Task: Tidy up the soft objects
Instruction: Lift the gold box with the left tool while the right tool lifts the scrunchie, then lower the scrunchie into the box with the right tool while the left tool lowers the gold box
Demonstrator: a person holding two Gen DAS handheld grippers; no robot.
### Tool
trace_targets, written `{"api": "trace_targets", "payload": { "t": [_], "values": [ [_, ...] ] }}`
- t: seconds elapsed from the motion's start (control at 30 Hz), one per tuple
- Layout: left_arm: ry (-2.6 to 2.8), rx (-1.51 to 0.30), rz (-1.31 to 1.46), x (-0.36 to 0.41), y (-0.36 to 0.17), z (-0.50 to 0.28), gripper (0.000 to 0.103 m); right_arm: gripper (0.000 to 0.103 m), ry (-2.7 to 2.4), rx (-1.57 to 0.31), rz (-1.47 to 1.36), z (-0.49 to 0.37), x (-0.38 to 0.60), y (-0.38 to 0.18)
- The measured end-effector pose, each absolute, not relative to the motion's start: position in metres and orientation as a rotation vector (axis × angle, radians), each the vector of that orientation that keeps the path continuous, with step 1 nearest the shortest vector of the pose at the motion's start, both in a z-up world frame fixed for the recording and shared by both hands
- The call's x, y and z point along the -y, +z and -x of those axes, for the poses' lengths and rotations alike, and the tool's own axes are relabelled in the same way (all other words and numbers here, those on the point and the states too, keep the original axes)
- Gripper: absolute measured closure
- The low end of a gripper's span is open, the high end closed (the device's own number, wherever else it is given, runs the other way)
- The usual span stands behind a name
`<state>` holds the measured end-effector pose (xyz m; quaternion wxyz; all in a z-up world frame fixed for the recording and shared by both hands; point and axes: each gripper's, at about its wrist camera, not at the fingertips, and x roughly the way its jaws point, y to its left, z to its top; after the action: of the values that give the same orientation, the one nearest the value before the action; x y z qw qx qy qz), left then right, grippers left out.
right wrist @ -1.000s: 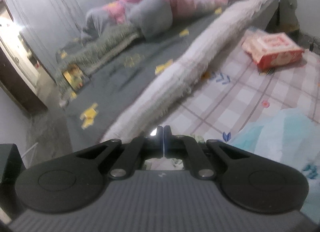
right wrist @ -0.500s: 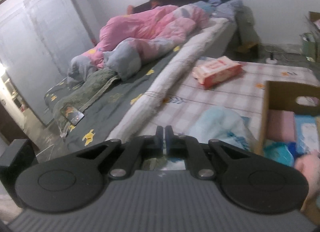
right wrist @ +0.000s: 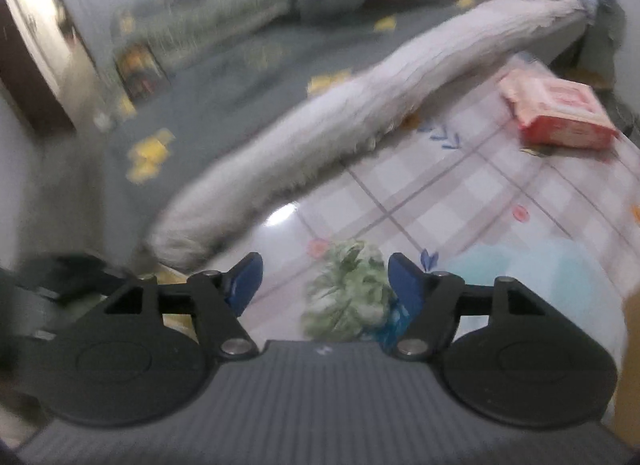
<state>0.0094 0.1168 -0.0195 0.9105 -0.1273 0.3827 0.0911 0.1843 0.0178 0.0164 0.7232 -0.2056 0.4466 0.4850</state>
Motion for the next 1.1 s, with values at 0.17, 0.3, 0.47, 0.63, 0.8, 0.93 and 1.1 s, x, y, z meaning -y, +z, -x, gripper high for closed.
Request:
{"api": "trace_targets", "payload": {
  "t": [0.17,0.3,0.47,0.63,0.8,0.93,1.1],
  "values": [
    [0.231,-0.776,0.286,-0.143,-0.02,-0.007,0.037,0.033,1.051,-1.069,0.591,-0.198,-0.055,-0.029],
    [0.222,-0.782,0.301,-0.148,-0.026,-0.012,0.037,0.039,1.046,-1.07,0.692,-0.193,-0.062,-0.048],
    [0.203,-0.785,0.303,-0.147,-0.028,-0.014,0.037,0.072,1.023,-1.069,0.663,-0.195,-0.055,-0.047],
    [0.177,-0.756,0.291,-0.139,-0.02,-0.017,0.037,0.077,1.034,-1.068,0.458,-0.203,-0.031,-0.019],
    [0.108,-0.702,0.252,-0.117,0.005,-0.022,0.037,0.076,1.044,-0.997,0.24,-0.191,0.023,0.036],
    [-0.002,-0.65,0.214,-0.085,0.029,-0.032,0.037,0.076,1.017,-0.926,0.091,-0.176,0.097,0.076],
    [-0.218,-0.633,0.177,-0.023,0.054,-0.062,0.037,0.075,0.872,-0.834,0.012,-0.156,0.201,0.118]
  ]
}}
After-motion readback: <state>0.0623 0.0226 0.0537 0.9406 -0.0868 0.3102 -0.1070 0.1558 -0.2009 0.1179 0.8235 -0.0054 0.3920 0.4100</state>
